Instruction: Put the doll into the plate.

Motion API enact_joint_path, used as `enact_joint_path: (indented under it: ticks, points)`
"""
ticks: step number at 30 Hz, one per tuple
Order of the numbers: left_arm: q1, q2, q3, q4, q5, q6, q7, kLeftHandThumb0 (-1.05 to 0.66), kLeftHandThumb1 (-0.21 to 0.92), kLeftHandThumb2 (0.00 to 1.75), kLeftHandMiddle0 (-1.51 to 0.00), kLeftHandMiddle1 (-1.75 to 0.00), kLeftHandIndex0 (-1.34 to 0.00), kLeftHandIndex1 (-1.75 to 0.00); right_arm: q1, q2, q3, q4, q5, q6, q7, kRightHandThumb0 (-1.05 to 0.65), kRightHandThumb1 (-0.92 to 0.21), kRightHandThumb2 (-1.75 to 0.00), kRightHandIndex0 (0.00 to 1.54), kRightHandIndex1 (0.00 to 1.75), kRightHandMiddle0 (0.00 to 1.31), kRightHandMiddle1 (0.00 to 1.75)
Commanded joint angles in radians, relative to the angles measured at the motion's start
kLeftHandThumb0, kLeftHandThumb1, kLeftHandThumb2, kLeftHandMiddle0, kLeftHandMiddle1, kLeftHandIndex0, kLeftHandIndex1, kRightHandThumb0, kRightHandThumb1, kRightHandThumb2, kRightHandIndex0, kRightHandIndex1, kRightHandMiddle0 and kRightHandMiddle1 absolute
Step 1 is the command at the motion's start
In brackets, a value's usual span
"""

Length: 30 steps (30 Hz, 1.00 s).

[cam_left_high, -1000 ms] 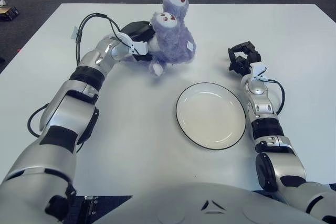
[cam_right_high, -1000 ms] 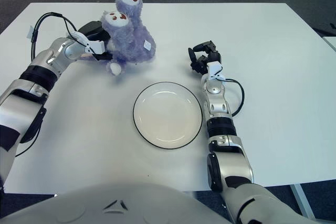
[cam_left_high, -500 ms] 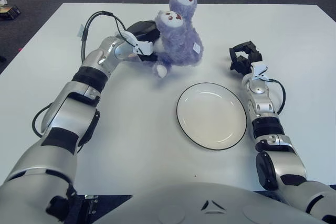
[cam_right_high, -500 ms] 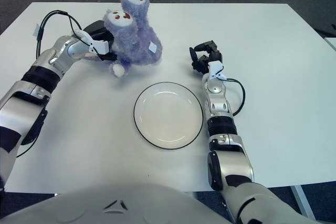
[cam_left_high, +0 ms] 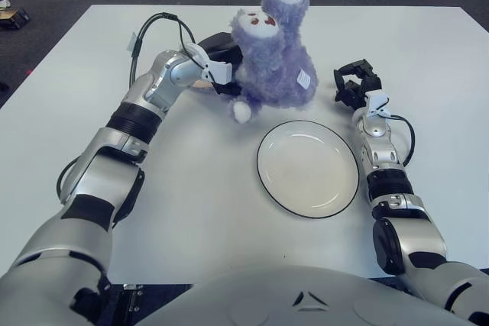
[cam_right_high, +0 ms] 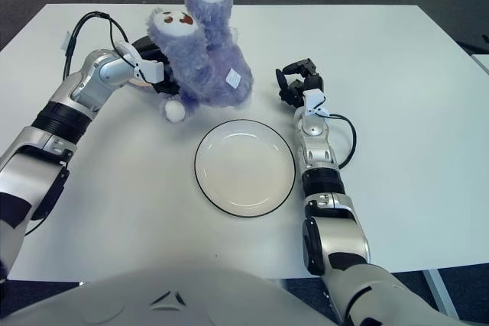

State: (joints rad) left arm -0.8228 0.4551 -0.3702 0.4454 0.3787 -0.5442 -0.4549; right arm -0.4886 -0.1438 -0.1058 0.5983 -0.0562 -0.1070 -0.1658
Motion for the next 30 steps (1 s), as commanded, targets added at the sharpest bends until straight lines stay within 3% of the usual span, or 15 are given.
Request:
enact_joint_path:
  ticks: [1, 10, 19, 23, 30]
  points:
    - [0.037, 0.001, 0.018, -0.076, -0.095, -0.053, -0.059, 0.0, 0.34, 1.27, -0.57, -1.75, -0.45, -1.66, 0.05, 0.0, 0.004, 0.066, -0.006, 0.047, 0.007, -0.36, -0.91, -0.4, 0.8, 1.75, 0.35, 1.61]
    - [0.065, -0.003, 0.033, -0.121, -0.162, -0.055, -0.118, 0.0, 0.35, 1.25, -0.57, -1.75, -0.47, -1.61, 0.046, -0.002, 0.003, 0.079, -0.006, 0.04, 0.007, -0.36, -0.92, -0.39, 0.8, 1.75, 0.36, 1.6]
    - [0.131, -0.005, 0.015, -0.312, -0.142, 0.009, -0.164, 0.0, 0.4, 1.15, -0.54, -1.75, -0.5, -1.51, 0.031, -0.007, 0.0, 0.114, -0.003, 0.027, 0.011, -0.36, -0.92, -0.37, 0.8, 1.75, 0.37, 1.59]
    - [0.143, 0.002, 0.008, -0.375, -0.121, 0.035, -0.188, 0.0, 0.41, 1.15, -0.53, -1.75, -0.45, -1.57, 0.027, -0.008, 0.0, 0.125, -0.003, 0.022, 0.01, -0.36, -0.92, -0.37, 0.8, 1.75, 0.37, 1.59]
    - [0.156, -0.005, -0.013, -0.404, -0.053, 0.008, -0.174, 0.0, 0.42, 1.17, -0.51, -1.75, -0.39, -1.65, 0.023, -0.008, 0.001, 0.135, -0.003, 0.017, 0.009, -0.36, -0.92, -0.36, 0.8, 1.75, 0.37, 1.58]
